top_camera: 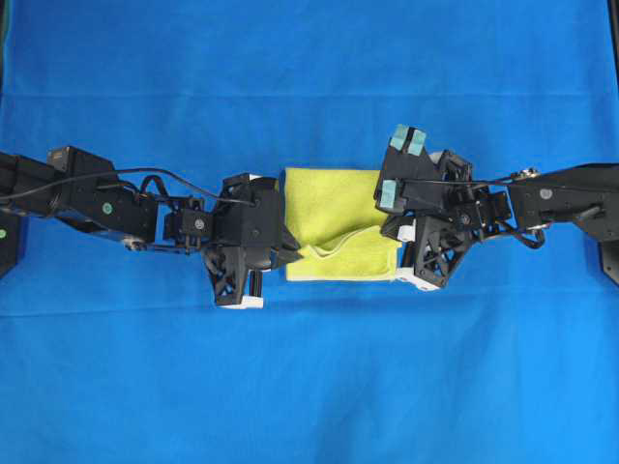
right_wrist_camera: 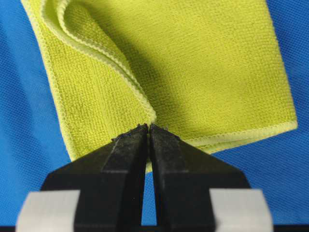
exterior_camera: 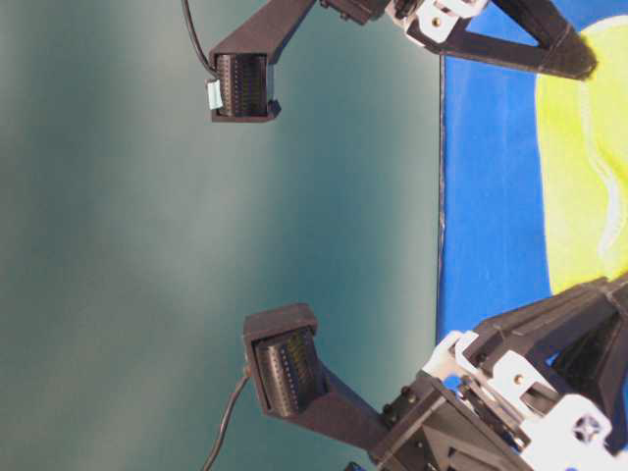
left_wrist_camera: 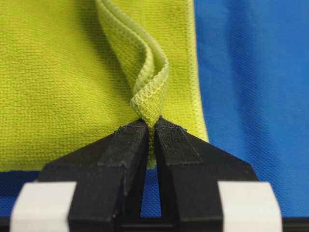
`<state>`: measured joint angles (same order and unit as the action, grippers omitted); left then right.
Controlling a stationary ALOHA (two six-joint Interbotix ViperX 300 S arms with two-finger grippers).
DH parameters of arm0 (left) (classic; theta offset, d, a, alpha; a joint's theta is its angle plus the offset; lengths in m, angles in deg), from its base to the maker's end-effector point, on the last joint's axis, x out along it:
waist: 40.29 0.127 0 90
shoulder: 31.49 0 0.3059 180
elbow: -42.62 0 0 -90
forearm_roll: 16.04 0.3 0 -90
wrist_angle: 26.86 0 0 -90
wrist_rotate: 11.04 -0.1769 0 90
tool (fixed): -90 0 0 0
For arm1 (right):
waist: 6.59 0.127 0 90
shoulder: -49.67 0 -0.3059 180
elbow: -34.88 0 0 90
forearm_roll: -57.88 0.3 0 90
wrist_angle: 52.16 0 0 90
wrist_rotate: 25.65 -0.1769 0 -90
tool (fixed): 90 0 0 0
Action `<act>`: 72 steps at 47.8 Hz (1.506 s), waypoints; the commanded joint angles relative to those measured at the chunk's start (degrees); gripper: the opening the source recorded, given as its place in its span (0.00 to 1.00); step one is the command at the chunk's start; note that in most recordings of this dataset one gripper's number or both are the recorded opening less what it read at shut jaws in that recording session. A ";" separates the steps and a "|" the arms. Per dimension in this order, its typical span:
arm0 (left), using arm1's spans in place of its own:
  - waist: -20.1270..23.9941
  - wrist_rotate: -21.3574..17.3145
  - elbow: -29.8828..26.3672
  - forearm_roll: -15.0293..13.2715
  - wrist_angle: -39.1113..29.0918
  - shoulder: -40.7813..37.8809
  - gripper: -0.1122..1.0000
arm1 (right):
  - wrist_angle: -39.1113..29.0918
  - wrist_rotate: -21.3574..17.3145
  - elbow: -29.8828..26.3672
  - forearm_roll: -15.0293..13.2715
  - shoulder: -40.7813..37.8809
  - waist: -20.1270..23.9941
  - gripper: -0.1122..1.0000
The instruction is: Fold the yellow towel.
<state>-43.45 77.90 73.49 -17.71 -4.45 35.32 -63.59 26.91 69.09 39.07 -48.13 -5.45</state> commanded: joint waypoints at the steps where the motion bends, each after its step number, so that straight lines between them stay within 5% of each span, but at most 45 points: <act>1: 0.26 -0.18 -0.88 0.00 0.18 0.79 0.14 | 0.53 -0.09 -0.62 0.26 0.09 0.35 0.13; 7: 0.26 -0.18 -0.88 0.00 0.18 0.79 0.20 | 0.53 -0.09 -1.05 0.53 -0.26 0.97 0.18; 15: 0.26 -0.26 -0.70 0.00 -0.09 1.41 0.62 | 0.18 -0.09 -1.67 0.53 -0.18 2.46 0.61; 18: 0.26 -0.26 -0.62 0.00 -0.62 2.02 0.72 | -0.26 -0.18 -2.02 0.53 0.18 3.08 0.65; 42: -3.69 -0.44 3.60 0.00 -7.38 20.48 0.65 | -9.67 0.00 -1.49 0.18 15.38 7.47 0.60; 72: -1.58 -1.67 23.64 0.00 -6.94 53.70 0.65 | -8.79 0.00 14.59 -8.26 45.00 4.48 0.60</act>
<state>-45.82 76.41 95.46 -17.71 -11.74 84.90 -73.26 26.91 82.45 31.60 -6.20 0.00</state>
